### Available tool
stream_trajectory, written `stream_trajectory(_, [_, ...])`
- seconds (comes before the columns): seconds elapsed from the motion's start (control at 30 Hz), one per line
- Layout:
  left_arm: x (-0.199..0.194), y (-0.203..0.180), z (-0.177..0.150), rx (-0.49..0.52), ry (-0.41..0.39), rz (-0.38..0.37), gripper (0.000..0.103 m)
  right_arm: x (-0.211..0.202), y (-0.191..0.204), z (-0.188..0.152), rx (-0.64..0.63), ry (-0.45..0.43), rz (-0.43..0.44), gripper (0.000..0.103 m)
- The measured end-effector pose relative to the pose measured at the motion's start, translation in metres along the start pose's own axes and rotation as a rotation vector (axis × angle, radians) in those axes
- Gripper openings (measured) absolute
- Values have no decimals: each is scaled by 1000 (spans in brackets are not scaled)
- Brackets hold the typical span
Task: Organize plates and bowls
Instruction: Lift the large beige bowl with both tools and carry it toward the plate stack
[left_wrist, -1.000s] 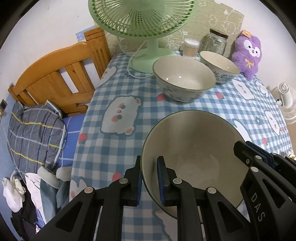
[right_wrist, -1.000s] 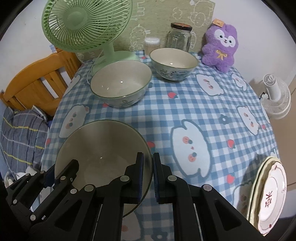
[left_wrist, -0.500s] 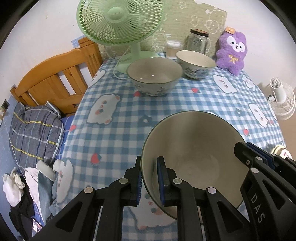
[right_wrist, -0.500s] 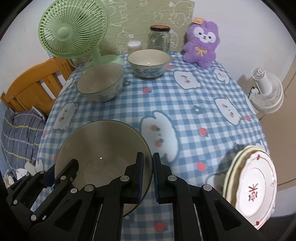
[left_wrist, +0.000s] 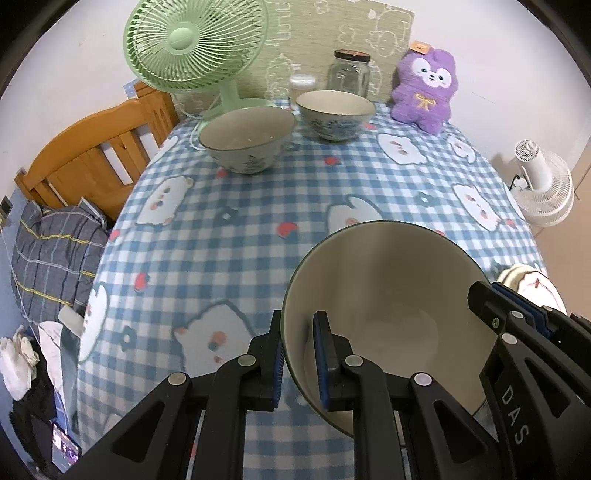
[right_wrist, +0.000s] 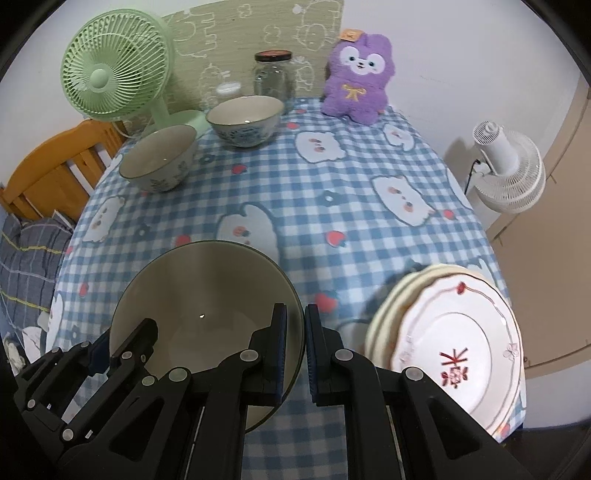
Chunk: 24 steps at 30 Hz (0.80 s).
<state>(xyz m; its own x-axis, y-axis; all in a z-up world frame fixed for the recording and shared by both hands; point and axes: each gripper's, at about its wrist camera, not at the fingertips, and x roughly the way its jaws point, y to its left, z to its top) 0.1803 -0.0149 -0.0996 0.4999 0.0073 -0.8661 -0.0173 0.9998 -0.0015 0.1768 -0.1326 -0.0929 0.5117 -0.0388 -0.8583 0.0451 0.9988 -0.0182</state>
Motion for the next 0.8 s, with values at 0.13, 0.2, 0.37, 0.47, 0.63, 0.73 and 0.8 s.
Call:
stream_trajectory(0.13, [-3, -13, -7, 1, 2, -1, 12, -1, -12, -7, -2, 10, 1, 13])
stream_trajectory(0.2, [-4, -18, -11, -1, 4, 3, 12, 0, -16, -10, -7, 14, 6, 13])
stream_trajectory(0.37, [-3, -24, -22, -13, 30, 7, 12, 2, -21, -20, -21, 35, 13, 13])
stream_trajectory(0.47, [-3, -26, -28, -17, 35, 17, 12, 5, -22, -25, -29, 50, 20, 13])
stream_trajectory(0.63, [-2, -25, -37, -27, 50, 34, 12, 9, -20, -33, -38, 73, 33, 13])
stream_trajectory(0.73, [0, -25, -42, -31, 59, 45, 12, 8, -17, -37, -58, 64, 25, 13])
stream_trajectory(0.8, [0, -26, -44, -29, 56, 54, 12, 8, -17, -38, -58, 66, 26, 13])
